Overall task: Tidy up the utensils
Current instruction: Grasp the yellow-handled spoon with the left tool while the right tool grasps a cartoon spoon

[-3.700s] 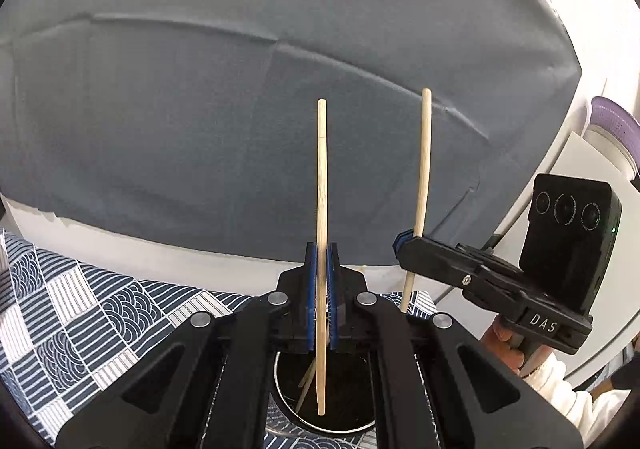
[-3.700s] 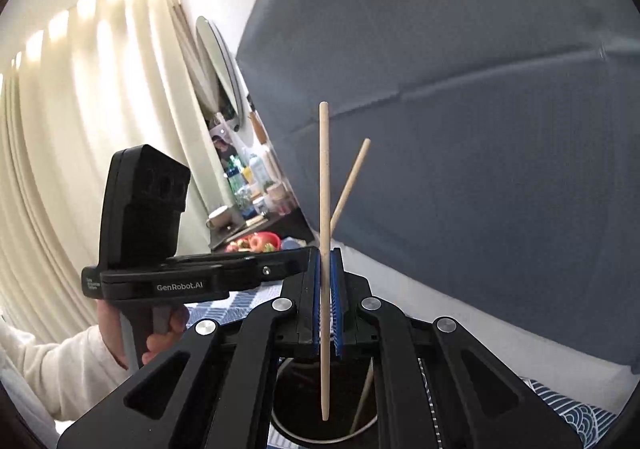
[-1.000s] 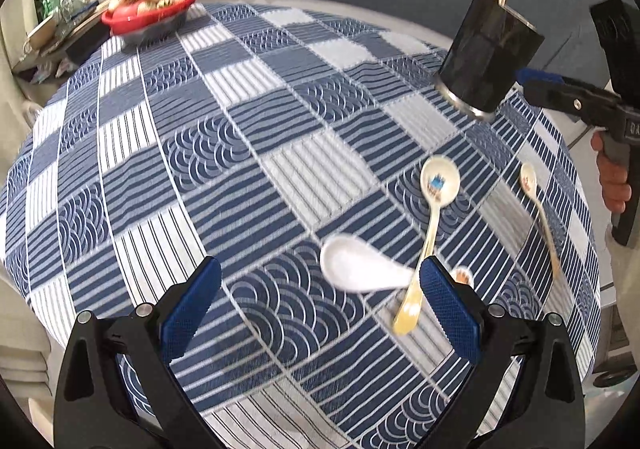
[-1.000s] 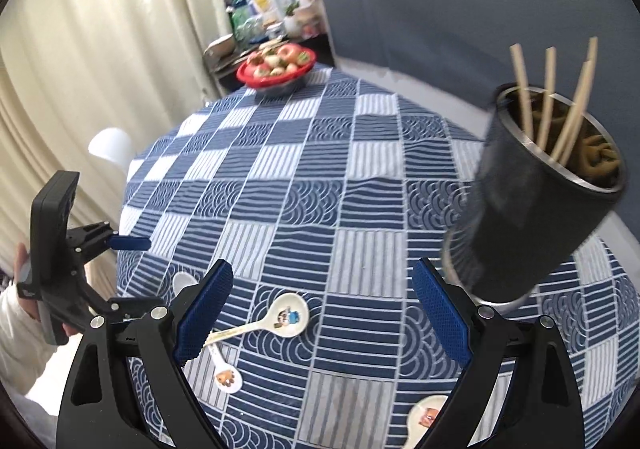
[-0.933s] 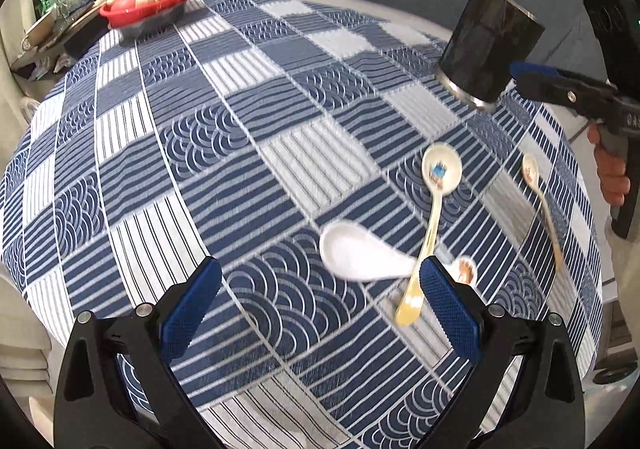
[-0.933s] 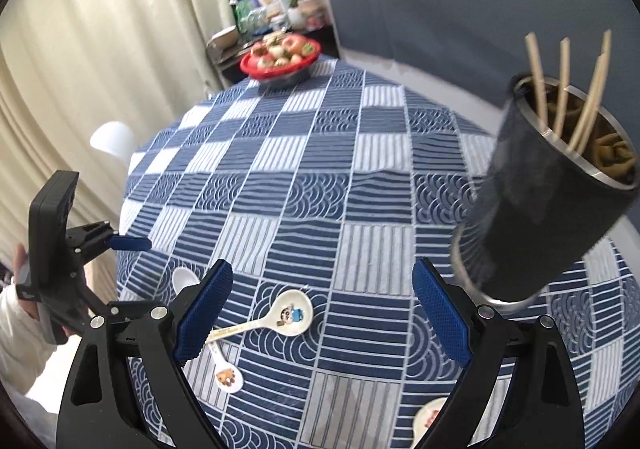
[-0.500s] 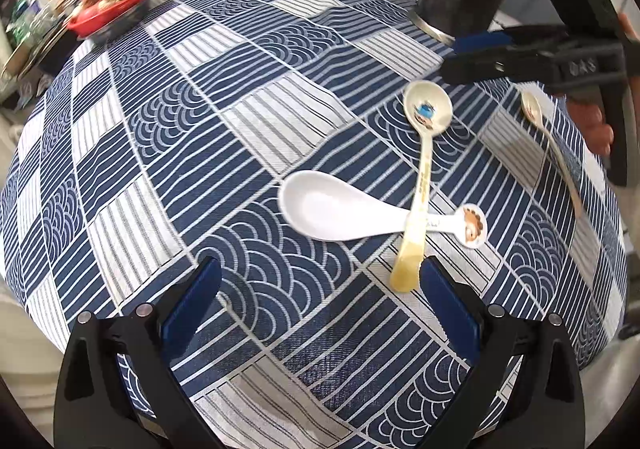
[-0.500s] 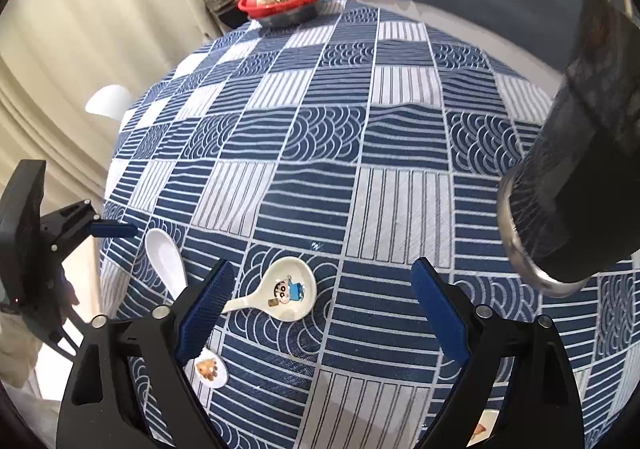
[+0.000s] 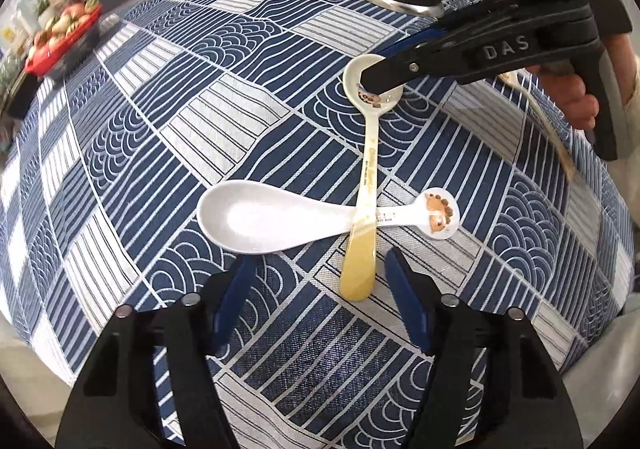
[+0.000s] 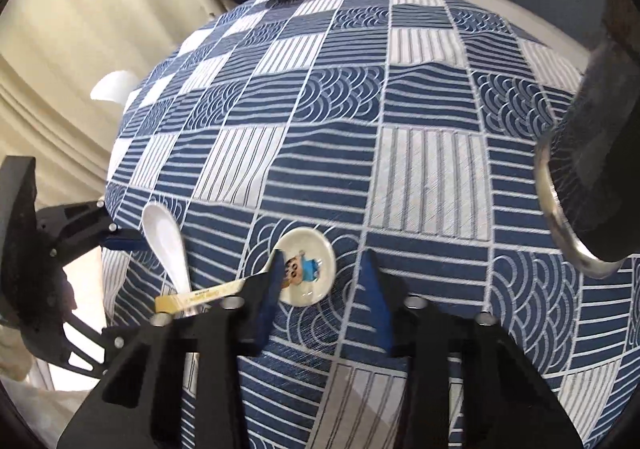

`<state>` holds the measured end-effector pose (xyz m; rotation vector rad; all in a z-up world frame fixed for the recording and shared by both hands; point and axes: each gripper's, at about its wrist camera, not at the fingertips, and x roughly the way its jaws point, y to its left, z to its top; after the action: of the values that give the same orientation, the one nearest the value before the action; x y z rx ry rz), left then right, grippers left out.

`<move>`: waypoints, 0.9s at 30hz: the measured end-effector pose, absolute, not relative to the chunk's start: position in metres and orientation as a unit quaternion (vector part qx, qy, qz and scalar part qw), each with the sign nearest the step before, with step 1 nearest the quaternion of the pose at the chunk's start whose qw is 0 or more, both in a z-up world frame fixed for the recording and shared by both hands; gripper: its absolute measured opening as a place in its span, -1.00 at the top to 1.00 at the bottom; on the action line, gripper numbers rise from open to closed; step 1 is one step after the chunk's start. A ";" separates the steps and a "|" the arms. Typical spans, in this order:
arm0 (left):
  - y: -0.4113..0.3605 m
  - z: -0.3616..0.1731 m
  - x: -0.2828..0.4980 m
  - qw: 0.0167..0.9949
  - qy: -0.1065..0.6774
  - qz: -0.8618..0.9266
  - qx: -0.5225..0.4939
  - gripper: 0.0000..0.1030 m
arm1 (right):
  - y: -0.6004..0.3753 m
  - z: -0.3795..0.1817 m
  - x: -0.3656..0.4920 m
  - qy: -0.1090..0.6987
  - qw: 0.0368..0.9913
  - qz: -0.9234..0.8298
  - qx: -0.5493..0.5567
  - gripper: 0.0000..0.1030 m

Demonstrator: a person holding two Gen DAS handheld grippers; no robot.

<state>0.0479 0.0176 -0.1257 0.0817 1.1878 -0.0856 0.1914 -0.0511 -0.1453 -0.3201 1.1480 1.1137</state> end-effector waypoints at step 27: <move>0.008 -0.087 0.046 0.836 0.545 -0.038 0.048 0.69 | -0.074 -0.069 0.180 0.438 0.721 0.525 -0.116 0.94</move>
<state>0.0463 0.0078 -0.0873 0.1020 1.1531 -0.0801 0.1801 -0.0739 -0.0690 -0.2557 0.9689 1.1595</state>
